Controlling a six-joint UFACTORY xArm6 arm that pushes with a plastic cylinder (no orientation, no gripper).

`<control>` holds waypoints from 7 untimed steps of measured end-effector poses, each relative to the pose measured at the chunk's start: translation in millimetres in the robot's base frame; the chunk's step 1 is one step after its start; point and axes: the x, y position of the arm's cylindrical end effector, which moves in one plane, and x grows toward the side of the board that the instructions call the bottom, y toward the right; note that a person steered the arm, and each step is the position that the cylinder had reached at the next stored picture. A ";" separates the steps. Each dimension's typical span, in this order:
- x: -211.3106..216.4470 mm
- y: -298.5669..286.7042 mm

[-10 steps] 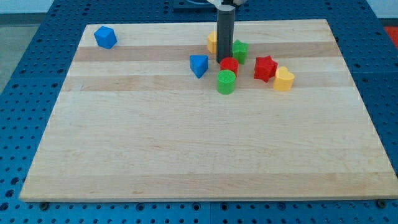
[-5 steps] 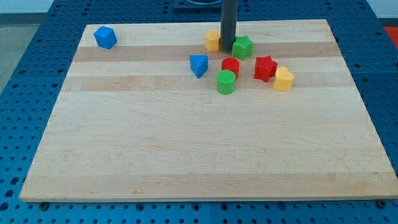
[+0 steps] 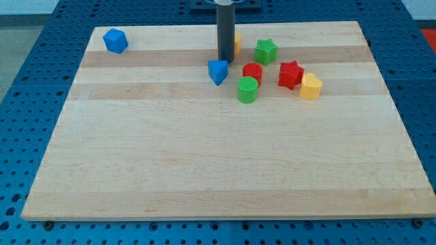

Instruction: Slide the yellow hexagon at the top center of the board

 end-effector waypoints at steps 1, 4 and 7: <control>0.0 10.4; -22.1 21.7; -25.6 21.7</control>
